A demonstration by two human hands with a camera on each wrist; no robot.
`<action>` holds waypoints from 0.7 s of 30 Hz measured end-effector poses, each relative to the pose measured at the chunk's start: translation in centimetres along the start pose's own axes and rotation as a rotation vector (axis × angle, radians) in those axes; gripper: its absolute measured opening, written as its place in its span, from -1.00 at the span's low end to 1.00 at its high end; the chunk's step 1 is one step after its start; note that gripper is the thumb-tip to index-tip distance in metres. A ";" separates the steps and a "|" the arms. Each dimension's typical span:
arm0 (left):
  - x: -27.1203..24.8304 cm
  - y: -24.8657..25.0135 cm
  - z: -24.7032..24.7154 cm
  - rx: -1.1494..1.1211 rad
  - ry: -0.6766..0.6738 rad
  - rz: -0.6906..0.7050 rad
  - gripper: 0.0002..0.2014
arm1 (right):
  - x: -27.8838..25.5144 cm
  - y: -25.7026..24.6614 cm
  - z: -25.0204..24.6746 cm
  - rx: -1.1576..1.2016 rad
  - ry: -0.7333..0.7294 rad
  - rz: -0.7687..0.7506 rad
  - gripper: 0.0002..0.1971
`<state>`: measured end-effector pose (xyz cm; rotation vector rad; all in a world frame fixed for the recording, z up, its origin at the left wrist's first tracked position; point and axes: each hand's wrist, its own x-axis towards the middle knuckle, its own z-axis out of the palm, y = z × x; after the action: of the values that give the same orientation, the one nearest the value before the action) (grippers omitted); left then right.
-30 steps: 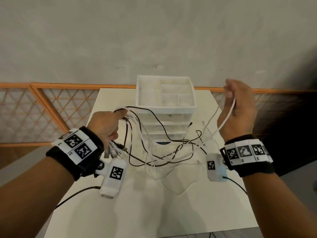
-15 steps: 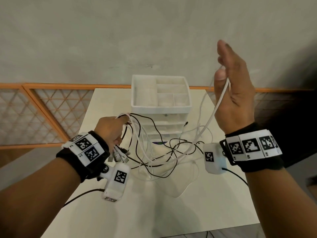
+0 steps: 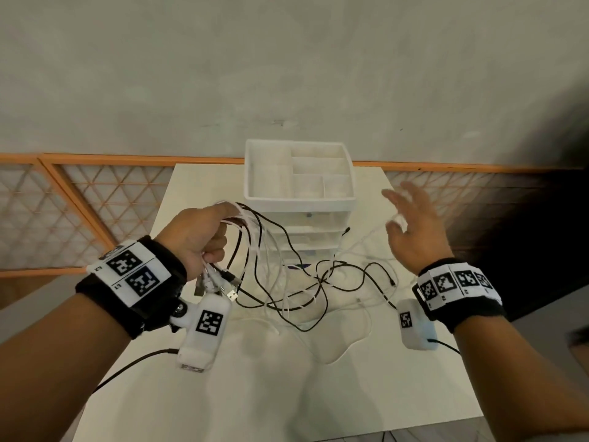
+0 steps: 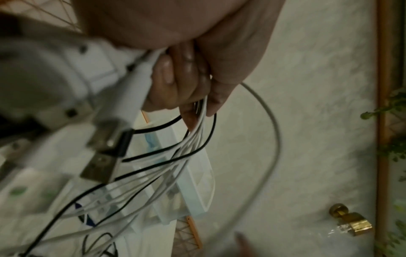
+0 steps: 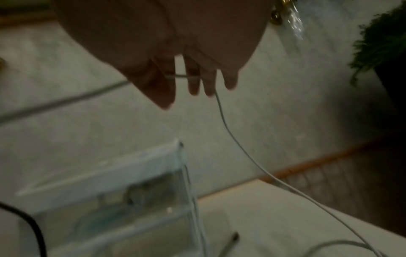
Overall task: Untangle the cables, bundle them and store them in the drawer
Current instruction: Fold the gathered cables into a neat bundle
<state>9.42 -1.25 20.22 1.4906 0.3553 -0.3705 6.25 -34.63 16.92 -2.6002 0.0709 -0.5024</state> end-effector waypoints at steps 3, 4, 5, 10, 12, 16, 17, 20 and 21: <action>-0.6 0.8 0.1 -0.026 -0.028 -0.012 -0.89 | -1.7 1.0 1.6 -0.134 -0.365 0.307 -0.24; -0.8 1.0 0.2 -0.033 -0.035 -0.017 -0.89 | -2.2 0.6 1.9 -0.119 -0.316 0.300 -0.28; -0.9 1.3 0.4 -0.037 -0.039 -0.024 -0.90 | -2.6 -0.3 2.0 -0.046 -0.210 0.244 -0.38; -2.2 2.1 2.4 0.026 -0.161 -0.064 -0.91 | -4.4 -9.7 2.3 0.622 -0.319 -0.031 -0.57; -2.7 2.5 3.2 0.033 -0.216 -0.052 -0.89 | -4.6 -11.9 3.6 0.634 -0.308 -0.056 -0.76; -3.3 2.7 3.4 -0.004 -0.244 -0.016 -0.75 | -4.3 -11.1 5.2 0.734 -0.335 0.027 -0.92; -3.4 2.5 3.3 -0.008 -0.243 -0.017 -0.72 | -4.2 -10.9 5.4 0.727 -0.363 0.033 -0.90; -3.8 2.3 3.3 -0.029 -0.231 0.004 -0.76 | -3.8 -9.7 6.3 0.472 -0.290 0.002 -0.80; -3.9 2.5 3.3 -0.050 -0.228 0.022 -0.80 | -3.7 -9.2 6.8 0.353 -0.237 0.009 -0.76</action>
<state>7.11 -4.34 24.37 1.3863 0.1657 -0.5057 4.85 -22.98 14.49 -2.2911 -0.0788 -0.1801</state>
